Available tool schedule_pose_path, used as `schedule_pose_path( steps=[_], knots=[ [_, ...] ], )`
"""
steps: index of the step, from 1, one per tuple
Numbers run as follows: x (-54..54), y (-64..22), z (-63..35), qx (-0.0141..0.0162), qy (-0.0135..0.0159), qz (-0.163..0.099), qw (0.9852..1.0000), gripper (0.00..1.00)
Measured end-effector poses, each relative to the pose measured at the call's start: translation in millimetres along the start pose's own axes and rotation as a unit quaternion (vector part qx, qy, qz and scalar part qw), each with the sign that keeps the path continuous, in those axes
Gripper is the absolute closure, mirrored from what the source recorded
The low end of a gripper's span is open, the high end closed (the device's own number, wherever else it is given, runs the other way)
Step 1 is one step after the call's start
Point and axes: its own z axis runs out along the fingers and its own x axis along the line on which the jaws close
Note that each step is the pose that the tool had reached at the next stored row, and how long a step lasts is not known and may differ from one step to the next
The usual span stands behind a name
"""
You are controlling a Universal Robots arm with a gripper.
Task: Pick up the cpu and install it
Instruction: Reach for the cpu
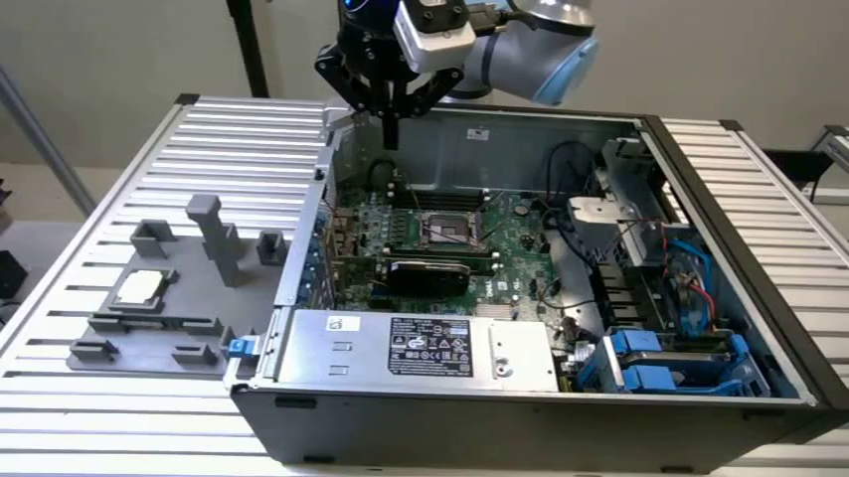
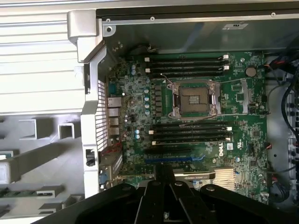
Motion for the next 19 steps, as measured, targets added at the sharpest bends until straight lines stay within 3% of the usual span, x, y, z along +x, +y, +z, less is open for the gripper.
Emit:
schedule_pose_path(
  steps=[19],
  knots=[
    [83.5,-10.7,-2.0,-0.0001,0.0000,0.000,1.0000,0.89]
  ],
)
